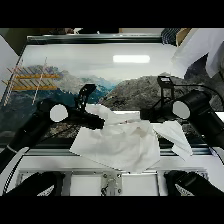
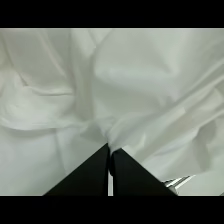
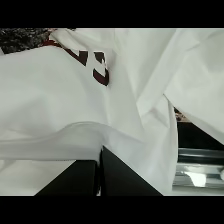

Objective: Fold the clothes and pants, and hang the long-sleeved shirts on hangers.

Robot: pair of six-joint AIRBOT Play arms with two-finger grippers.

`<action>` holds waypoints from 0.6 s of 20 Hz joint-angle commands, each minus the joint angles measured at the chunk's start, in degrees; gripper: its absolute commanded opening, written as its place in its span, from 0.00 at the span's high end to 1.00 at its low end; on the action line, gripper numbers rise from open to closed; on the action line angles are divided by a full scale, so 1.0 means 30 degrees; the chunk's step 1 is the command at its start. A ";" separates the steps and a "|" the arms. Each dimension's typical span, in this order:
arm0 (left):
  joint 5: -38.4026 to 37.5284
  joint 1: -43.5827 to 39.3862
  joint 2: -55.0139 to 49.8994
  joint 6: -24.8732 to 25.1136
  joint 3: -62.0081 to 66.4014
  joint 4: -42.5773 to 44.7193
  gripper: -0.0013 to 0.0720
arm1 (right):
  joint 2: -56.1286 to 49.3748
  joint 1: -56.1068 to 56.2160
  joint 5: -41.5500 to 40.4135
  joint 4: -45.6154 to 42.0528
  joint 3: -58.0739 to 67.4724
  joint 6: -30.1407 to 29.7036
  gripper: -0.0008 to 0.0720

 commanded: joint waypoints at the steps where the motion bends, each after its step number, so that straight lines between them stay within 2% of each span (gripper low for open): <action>1: 0.0087 -0.0015 -0.0583 -0.0022 -0.0022 -0.0255 0.96 | -0.0736 -0.0197 -0.0721 0.0984 -0.0029 -0.1486 0.96; 12: 0.0087 -0.0015 -0.0568 -0.0015 -0.0022 -0.0291 0.94 | -0.0699 -0.0168 -0.0692 0.1479 -0.0029 -0.1523 0.96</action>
